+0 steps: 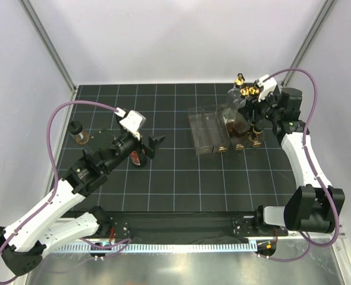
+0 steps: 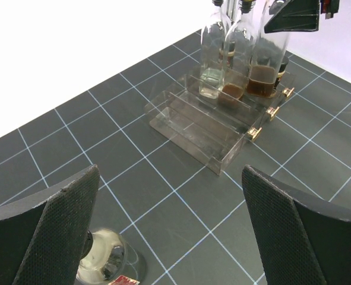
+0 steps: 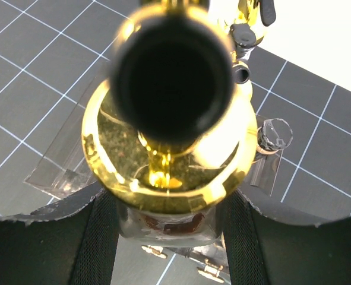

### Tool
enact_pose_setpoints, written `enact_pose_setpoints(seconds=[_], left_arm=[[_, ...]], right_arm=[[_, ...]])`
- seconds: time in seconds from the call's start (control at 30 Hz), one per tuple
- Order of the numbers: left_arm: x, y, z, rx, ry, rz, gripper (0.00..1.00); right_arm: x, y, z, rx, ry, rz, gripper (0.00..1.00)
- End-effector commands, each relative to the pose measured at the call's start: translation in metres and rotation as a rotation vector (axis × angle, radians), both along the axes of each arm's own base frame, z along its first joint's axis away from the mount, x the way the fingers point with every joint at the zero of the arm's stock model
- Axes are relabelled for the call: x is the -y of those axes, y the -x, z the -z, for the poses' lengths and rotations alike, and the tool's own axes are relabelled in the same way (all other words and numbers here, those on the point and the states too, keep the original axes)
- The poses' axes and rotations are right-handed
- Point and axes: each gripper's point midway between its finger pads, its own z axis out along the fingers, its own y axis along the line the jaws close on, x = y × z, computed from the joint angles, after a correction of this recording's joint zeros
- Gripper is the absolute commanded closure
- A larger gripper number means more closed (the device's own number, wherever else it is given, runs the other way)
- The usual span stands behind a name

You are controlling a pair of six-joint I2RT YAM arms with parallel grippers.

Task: Organize the condiment bottles
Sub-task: Place the bottle in the storage box.

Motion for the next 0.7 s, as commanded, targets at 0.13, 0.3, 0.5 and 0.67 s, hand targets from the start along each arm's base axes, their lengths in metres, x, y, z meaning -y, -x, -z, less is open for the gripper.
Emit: enact_pose_setpoints(seconds=[0.13,0.3,0.5,0.67], left_arm=[[-0.001,0.001,-0.016,0.06,0.031,0.004,0.0],[-0.001,0.0,-0.015,0.061,0.027,0.004,0.0],[0.0,0.0,-0.014,0.059,0.023,0.006,0.0],[0.0,-0.001,-0.013,0.057,0.02,0.005,0.0]], right_arm=[[0.0,-0.021,-0.039,0.192,-0.004,-0.011,0.96],[-0.001,-0.025,-0.03,0.188,-0.01,-0.014,0.96],[-0.001,-0.028,-0.01,0.153,-0.008,-0.023,0.96],[-0.002,-0.03,0.008,0.109,-0.009,-0.034,0.96]])
